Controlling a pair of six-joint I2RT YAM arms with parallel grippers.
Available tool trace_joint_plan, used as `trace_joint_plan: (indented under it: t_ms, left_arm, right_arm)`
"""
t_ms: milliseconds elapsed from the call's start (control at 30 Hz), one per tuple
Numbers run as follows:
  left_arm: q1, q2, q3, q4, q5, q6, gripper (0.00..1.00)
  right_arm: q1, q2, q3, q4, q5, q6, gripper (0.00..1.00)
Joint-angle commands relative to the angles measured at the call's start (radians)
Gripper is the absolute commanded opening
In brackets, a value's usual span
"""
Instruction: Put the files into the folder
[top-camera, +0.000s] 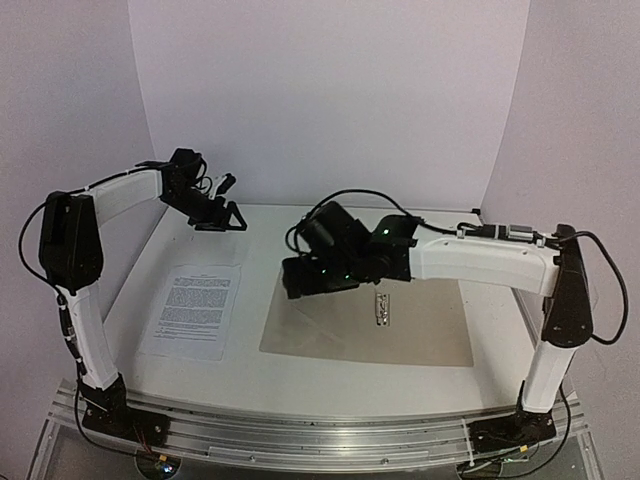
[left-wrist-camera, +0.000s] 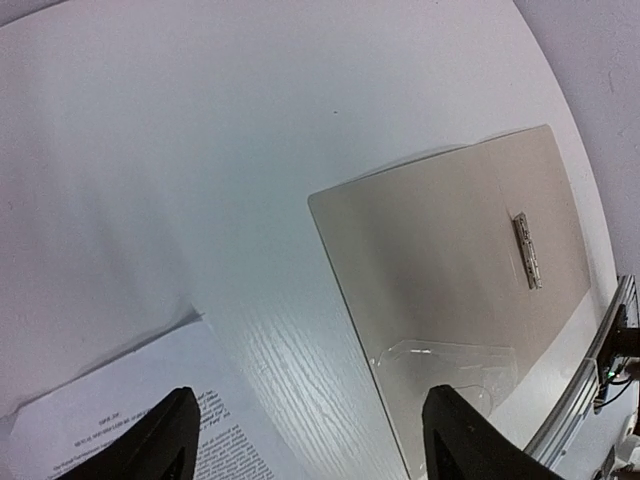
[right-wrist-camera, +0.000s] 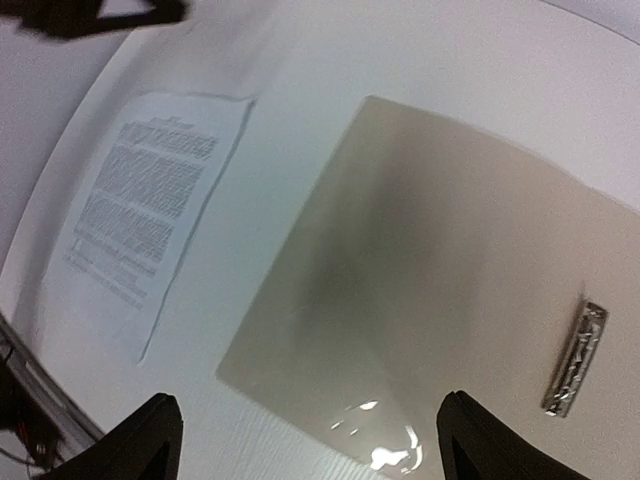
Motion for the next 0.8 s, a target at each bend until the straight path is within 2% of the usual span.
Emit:
trace_joint_plan:
  t_ms: [0,133,233,333,533,767]
  left_arm:
    - [0.116,-0.134,-0.124,-0.047,-0.026,-0.046,0.86]
    - [0.218,-0.195,-0.288,-0.017,-0.107,-0.084,0.94]
    - [0.316,-0.227,-0.386,0.012,-0.162,-0.077,0.95]
    - [0.365,-0.262,-0.469,0.058,-0.207,-0.032,0.95]
    - [0.372,-0.294,-0.625,0.153,-0.249,0.010,0.85]
    - [0.385,-0.261,-0.690,0.210,-0.256,0.019,0.75]
  right_arm:
    - [-0.070,0.017,-0.034,0.040,-0.034,0.111,0.89]
    - [-0.073,0.148,0.124,0.073,-0.157,0.069,0.88]
    - [-0.072,0.266,0.238,0.093,-0.220,0.069,0.82]
    - [-0.073,0.372,0.332,0.159,-0.294,0.088,0.77]
    - [-0.073,0.586,0.501,0.293,-0.475,0.183,0.63]
    - [-0.072,0.712,0.532,0.451,-0.542,0.311,0.54]
